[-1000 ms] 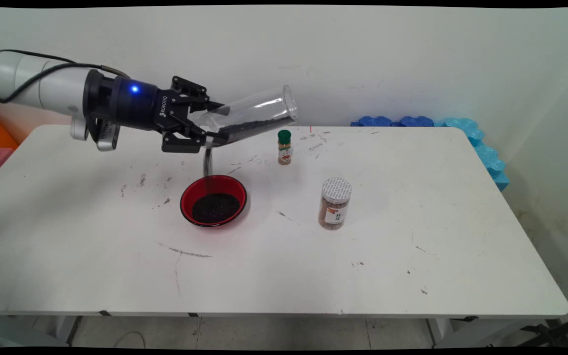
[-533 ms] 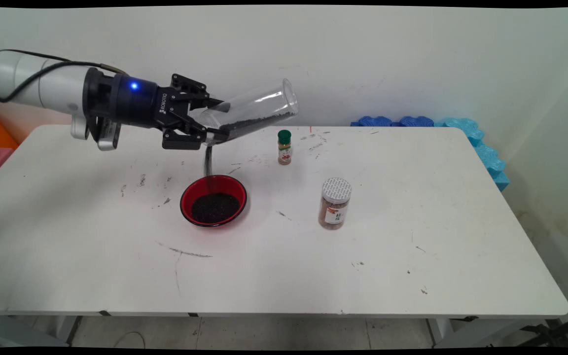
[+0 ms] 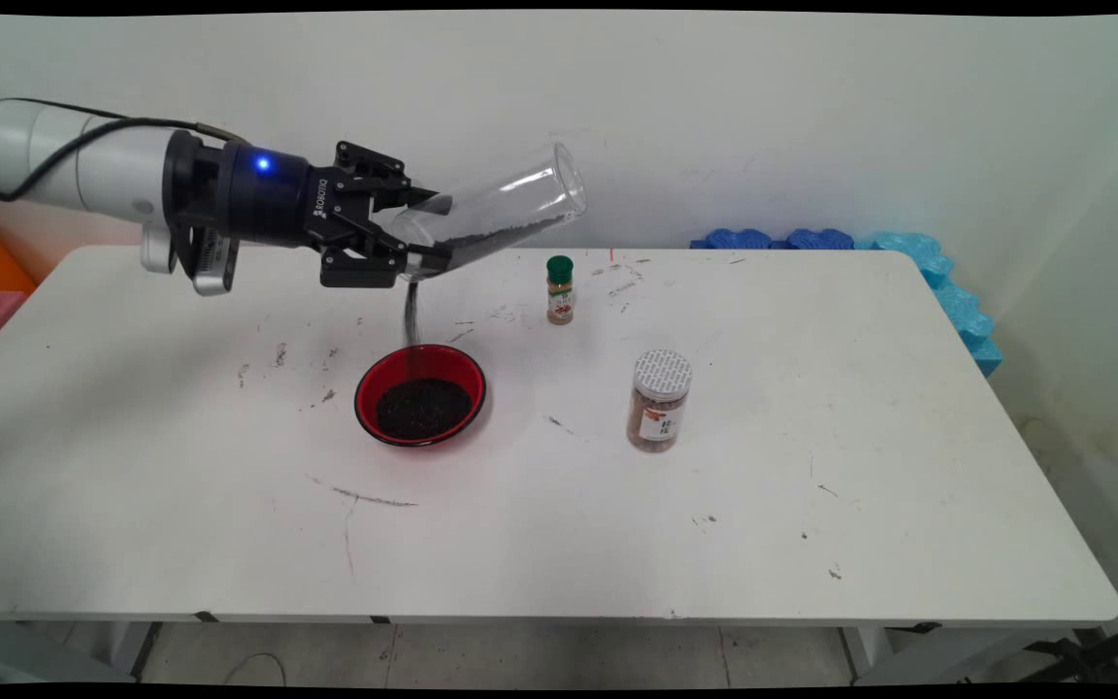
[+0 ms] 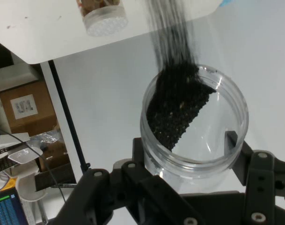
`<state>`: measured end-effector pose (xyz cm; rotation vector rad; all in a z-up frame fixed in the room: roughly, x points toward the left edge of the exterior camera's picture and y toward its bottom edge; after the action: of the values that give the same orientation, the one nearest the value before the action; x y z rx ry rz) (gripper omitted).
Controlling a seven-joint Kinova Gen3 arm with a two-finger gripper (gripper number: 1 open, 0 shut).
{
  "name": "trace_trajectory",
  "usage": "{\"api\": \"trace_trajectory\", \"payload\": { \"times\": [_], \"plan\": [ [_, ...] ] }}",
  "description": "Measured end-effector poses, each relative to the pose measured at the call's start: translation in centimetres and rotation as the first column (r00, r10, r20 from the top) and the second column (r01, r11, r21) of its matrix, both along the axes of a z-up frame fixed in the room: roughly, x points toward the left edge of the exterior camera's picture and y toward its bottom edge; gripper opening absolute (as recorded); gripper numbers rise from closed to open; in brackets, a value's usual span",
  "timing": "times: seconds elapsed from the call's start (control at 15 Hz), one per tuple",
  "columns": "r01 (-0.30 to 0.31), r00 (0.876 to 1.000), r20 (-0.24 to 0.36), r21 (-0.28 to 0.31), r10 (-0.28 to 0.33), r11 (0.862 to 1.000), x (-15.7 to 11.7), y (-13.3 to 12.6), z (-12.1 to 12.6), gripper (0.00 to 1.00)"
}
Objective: Pour the black seasoning powder in the red bowl
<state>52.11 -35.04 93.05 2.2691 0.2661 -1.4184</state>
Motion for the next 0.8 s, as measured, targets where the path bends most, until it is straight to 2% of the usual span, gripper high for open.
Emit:
{"api": "trace_trajectory", "payload": {
  "times": [0.8],
  "plan": [
    [0.004,0.998,-0.069,-0.027,-0.005,1.000,0.31,0.02,-0.51,0.00]
  ]
}}
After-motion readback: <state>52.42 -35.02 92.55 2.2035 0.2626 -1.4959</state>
